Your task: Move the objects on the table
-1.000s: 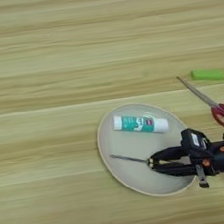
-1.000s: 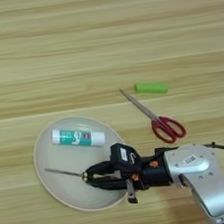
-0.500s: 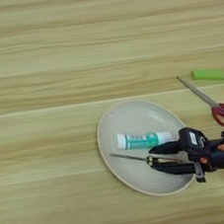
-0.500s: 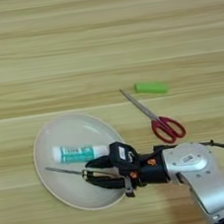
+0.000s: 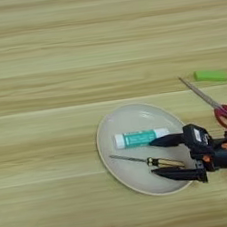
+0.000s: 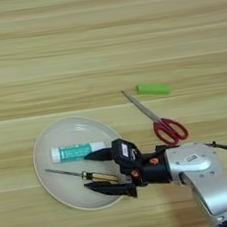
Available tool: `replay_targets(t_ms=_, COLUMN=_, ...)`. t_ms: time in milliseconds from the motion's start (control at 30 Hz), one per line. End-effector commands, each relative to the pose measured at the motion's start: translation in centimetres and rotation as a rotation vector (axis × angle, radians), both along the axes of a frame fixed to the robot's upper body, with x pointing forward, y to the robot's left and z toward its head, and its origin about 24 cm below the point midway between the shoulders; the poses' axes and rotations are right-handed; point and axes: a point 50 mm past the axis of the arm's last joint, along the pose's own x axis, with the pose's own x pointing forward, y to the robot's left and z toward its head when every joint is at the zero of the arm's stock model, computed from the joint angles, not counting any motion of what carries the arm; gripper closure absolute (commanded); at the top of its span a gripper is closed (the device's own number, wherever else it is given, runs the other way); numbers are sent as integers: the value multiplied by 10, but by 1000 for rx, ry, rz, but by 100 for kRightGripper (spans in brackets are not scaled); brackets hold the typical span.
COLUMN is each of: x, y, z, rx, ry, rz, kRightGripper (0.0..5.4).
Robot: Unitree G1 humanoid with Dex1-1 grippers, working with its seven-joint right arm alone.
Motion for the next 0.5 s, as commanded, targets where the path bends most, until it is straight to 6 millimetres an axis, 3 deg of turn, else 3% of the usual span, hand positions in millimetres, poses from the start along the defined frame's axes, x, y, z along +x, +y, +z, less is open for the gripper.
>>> replay_targets(t_ms=33, x=14, y=-2, z=29, rx=30, ry=-111, rz=-20, kRightGripper=165)
replay_targets(t_ms=200, x=19, y=-3, z=44, rx=121, ry=-129, rz=-50, kRightGripper=112)
replay_targets(t_ms=500, x=53, y=-17, z=69, rx=228, ry=-242, rz=-288, kRightGripper=20)
